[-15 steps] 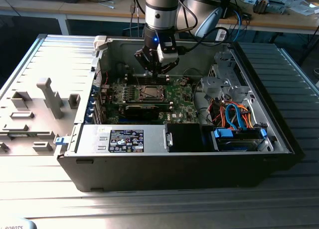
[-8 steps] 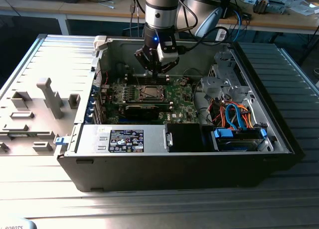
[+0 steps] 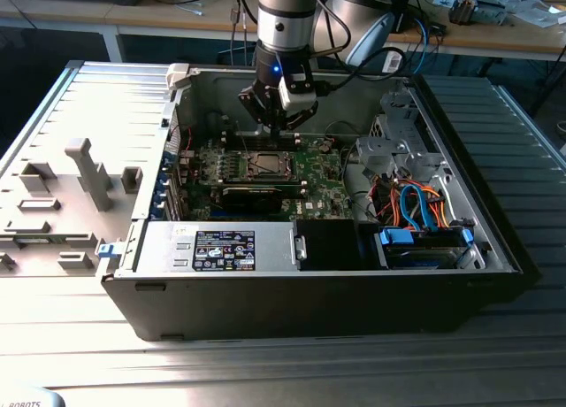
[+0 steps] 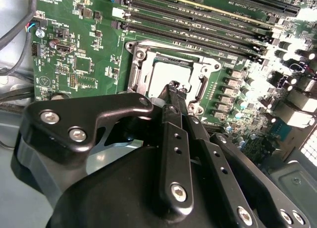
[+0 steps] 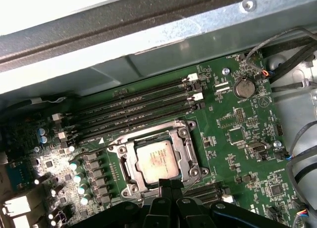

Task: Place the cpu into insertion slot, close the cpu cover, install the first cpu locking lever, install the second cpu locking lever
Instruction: 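Install the first cpu locking lever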

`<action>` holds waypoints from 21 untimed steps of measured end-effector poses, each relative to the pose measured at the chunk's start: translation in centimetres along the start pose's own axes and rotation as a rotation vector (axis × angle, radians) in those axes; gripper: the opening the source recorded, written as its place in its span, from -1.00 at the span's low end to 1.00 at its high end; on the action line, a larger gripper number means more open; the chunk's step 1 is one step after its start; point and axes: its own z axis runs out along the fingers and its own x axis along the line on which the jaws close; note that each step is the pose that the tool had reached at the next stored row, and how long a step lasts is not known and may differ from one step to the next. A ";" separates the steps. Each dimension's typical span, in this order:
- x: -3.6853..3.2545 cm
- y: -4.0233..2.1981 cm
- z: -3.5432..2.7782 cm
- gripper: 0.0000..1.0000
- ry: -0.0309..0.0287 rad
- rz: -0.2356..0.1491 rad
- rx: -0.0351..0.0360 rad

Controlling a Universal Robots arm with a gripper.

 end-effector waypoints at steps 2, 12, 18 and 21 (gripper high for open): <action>0.00 0.00 -0.06 -0.79 -0.0002 0.000 -0.0004; 0.01 0.02 -0.10 -0.79 -0.0004 0.000 0.0008; 0.01 0.04 -0.10 -0.79 -0.0004 0.000 0.0011; 0.02 0.06 -0.10 -0.79 -0.0006 0.000 0.0015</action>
